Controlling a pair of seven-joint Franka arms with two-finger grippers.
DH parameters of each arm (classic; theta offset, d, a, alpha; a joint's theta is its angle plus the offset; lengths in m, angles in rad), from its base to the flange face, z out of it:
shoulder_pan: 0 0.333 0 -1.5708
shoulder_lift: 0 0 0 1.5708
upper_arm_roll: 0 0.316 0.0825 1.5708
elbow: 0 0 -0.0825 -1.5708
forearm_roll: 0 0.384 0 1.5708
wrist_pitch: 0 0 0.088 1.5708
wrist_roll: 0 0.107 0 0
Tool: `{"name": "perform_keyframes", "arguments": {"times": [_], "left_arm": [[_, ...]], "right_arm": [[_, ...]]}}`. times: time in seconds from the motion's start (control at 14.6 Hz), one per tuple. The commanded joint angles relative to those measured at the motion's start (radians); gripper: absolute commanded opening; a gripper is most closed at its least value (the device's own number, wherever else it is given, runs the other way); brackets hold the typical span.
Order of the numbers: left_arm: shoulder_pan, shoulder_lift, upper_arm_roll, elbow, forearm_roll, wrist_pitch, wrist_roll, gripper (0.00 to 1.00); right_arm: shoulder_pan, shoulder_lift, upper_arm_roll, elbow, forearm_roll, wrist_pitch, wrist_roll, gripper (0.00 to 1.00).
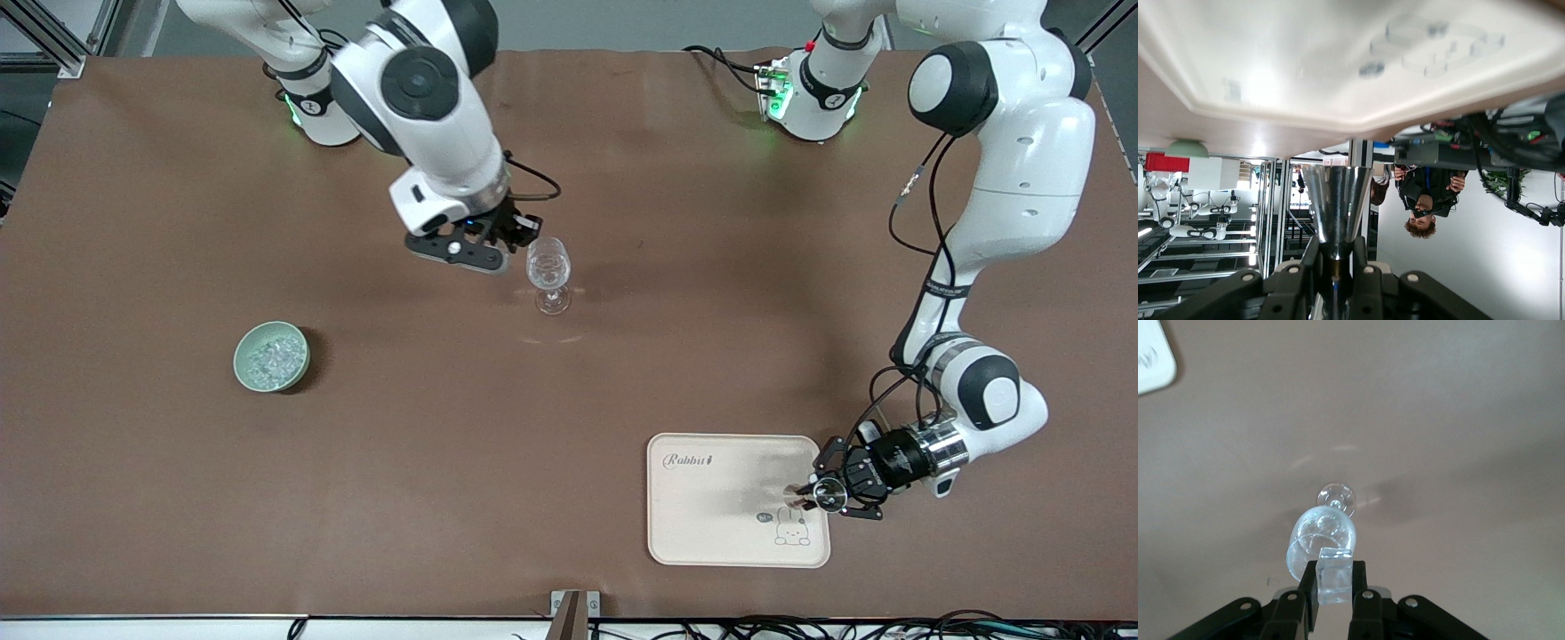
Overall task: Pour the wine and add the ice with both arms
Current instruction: 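Set the left gripper's jigger on the tray while the right gripper positions ice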
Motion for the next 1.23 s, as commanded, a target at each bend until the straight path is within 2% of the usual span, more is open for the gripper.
{"name": "perform_keyframes", "arguments": {"times": [0.0,0.21,0.34,0.48,0.62,0.89,0.96,1.03,1.16], "left_arm": [[0.002,0.064,-0.002,0.037,-0.03,0.005,0.102,0.01],[-0.004,0.074,-0.002,0.035,-0.03,0.005,0.147,0.01],[-0.007,0.09,-0.002,0.034,-0.03,0.005,0.148,0.09],[-0.001,0.09,-0.002,0.029,-0.03,0.005,0.151,0.24],[-0.007,0.09,-0.002,0.024,-0.03,0.005,0.153,0.35],[0.001,0.09,-0.002,0.02,-0.027,0.005,0.148,0.47],[0.002,0.088,-0.002,0.02,-0.027,0.003,0.147,0.59],[0.005,0.087,-0.002,0.018,-0.026,-0.002,0.142,0.66],[0.037,0.067,-0.002,0.018,0.019,-0.008,0.142,0.89]], "right_arm": [[0.035,0.041,0.006,-0.005,-0.056,0.02,0.073,0.01],[0.06,0.07,0.006,-0.005,-0.082,0.032,0.091,0.01],[0.078,0.086,0.006,-0.006,-0.087,0.042,0.117,0.01],[0.084,0.089,0.006,-0.009,-0.087,0.042,0.12,0.02],[0.084,0.096,0.006,-0.009,-0.087,0.043,0.12,0.03],[0.087,0.118,0.006,-0.009,-0.107,0.045,0.12,0.08],[0.089,0.119,0.006,-0.009,-0.107,0.046,0.12,0.09],[0.089,0.119,0.006,-0.008,-0.107,0.046,0.12,0.11],[0.089,0.121,0.006,-0.005,-0.107,0.049,0.12,0.18]]}}
